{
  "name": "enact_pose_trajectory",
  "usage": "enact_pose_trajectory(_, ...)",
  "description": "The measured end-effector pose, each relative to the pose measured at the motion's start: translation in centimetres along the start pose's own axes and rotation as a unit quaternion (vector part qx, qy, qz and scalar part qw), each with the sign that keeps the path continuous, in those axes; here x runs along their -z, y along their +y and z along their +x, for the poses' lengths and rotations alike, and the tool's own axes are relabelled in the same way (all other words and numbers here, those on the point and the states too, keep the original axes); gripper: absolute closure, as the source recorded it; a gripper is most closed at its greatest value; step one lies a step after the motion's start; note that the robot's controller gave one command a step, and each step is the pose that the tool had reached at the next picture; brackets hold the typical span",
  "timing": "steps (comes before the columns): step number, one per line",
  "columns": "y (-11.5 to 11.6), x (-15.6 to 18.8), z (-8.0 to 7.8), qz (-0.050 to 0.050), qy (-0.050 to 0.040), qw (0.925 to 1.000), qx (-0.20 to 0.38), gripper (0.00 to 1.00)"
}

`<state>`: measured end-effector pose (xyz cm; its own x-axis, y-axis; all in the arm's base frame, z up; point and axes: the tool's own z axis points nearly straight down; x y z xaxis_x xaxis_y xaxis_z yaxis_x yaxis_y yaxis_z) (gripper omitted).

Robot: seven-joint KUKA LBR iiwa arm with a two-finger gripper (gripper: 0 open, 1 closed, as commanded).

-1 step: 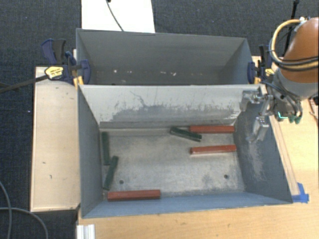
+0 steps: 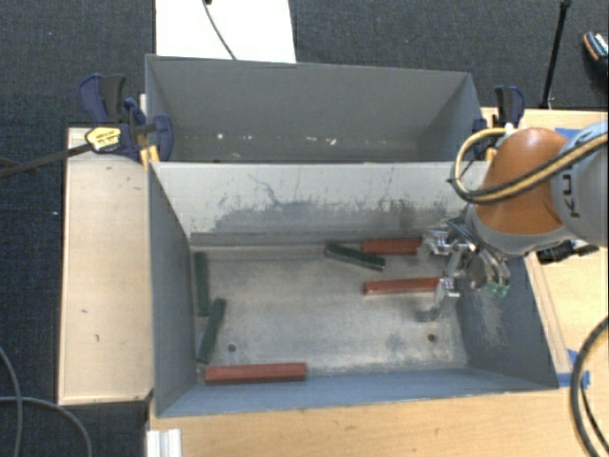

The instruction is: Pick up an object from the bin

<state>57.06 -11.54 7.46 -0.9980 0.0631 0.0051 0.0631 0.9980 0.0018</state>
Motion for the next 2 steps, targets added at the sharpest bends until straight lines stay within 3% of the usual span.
enact_pose_trajectory(1, 2.1, -0.4, -2.1, 0.001, -0.0057, 0.9978, -0.066, 0.0)
enact_pose_trajectory(2, 6.6, -0.4, -1.8, 0.0, -0.0037, 0.9993, 0.038, 0.0)
